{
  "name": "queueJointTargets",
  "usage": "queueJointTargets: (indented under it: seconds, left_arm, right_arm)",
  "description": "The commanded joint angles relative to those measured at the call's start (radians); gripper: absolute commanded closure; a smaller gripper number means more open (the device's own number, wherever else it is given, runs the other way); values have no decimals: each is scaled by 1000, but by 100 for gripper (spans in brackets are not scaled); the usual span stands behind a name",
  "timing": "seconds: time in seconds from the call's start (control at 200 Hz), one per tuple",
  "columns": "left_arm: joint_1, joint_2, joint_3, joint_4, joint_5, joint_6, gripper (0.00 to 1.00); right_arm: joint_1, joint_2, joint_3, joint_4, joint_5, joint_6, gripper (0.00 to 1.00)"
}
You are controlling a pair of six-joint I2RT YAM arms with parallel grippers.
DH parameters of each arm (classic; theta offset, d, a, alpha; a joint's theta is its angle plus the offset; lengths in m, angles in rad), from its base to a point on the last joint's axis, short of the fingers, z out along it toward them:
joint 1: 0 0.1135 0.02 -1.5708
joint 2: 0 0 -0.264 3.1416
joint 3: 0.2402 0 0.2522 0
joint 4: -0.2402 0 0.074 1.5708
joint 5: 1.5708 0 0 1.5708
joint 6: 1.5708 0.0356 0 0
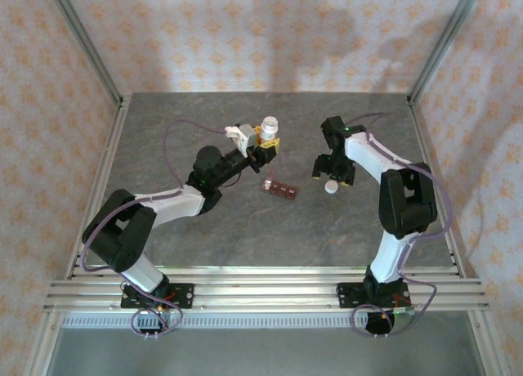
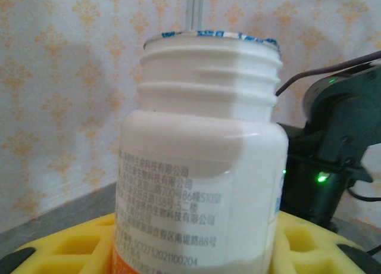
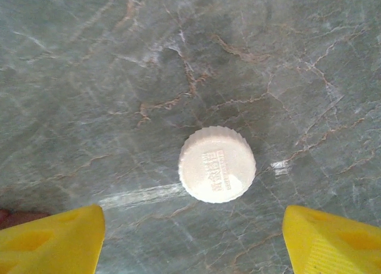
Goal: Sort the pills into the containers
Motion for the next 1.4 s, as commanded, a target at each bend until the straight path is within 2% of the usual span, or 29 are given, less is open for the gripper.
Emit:
queueJointTargets:
  seconds: [0.0,0.916,1.056,1.286,1.396]
  left_arm:
    - [3,7,27,99,36,-23,100]
    - [2,18,10,34,43,-12,100]
    - [2,21,5,34,45,-12,100]
    - [2,26,-5,38,45,-11,100]
    - [4,30,-8,38,46,-9,100]
  right_arm:
    - [-11,31,-6,-13,41,-27,22]
    - [-48,117,-44,69,-9,-34,37]
    - [-48,119,-49,70,-10,-33,43]
    - [-48,103,-51,64,-13,-32,57]
    - [-48,78,-42,53,-16,-29,60]
